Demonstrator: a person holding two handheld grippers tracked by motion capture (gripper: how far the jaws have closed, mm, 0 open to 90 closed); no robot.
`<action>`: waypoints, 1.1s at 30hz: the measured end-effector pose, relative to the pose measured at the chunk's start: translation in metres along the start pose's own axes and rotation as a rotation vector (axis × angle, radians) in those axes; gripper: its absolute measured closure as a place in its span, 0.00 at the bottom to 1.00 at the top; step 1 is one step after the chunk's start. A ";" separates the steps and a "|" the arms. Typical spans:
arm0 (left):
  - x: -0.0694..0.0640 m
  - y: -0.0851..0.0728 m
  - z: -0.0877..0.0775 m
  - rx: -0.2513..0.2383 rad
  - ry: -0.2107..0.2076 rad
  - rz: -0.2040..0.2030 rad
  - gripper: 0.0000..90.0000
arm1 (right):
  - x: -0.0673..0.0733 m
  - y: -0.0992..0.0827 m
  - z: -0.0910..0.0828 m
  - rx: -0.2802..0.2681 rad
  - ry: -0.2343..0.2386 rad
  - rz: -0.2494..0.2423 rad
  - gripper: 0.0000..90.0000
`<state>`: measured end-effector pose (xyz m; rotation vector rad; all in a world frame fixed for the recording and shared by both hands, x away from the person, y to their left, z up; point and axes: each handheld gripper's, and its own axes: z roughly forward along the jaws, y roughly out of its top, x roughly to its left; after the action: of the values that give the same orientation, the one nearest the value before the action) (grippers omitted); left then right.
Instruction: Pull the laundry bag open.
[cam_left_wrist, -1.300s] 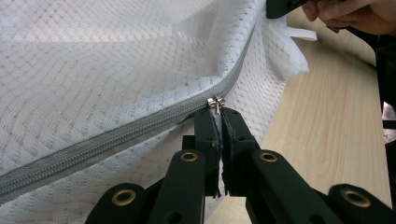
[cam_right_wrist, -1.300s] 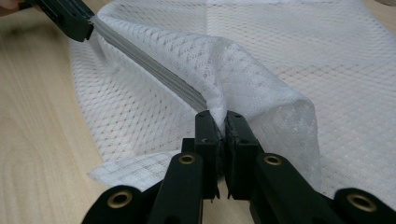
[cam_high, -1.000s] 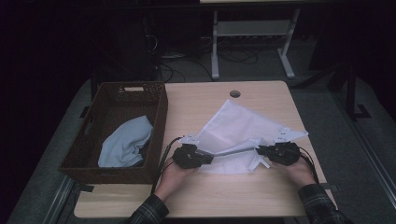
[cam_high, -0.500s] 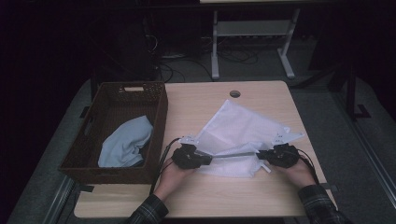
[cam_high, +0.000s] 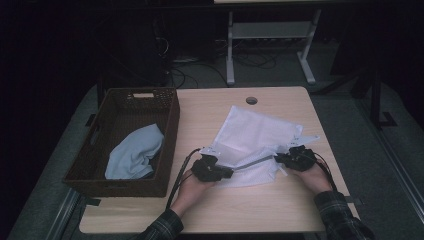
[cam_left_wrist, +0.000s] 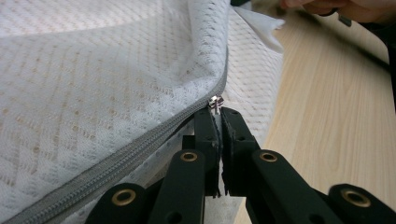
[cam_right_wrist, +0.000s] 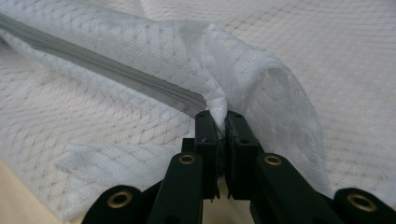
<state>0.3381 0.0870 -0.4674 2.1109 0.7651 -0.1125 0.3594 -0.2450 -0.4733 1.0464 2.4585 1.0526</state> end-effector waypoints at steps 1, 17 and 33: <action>0.000 0.001 0.002 0.000 0.003 -0.002 0.97 | -0.003 0.004 0.005 0.000 -0.016 -0.003 0.94; 0.006 0.004 0.000 -0.029 0.040 -0.021 0.97 | 0.002 0.014 -0.008 0.012 -0.015 -0.026 0.94; 0.009 0.004 -0.010 -0.030 0.095 -0.014 0.97 | 0.002 -0.003 -0.038 -0.017 -0.010 -0.011 0.94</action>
<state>0.3463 0.0969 -0.4615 2.0944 0.8330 -0.0075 0.3377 -0.2649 -0.4486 1.0295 2.4409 1.0605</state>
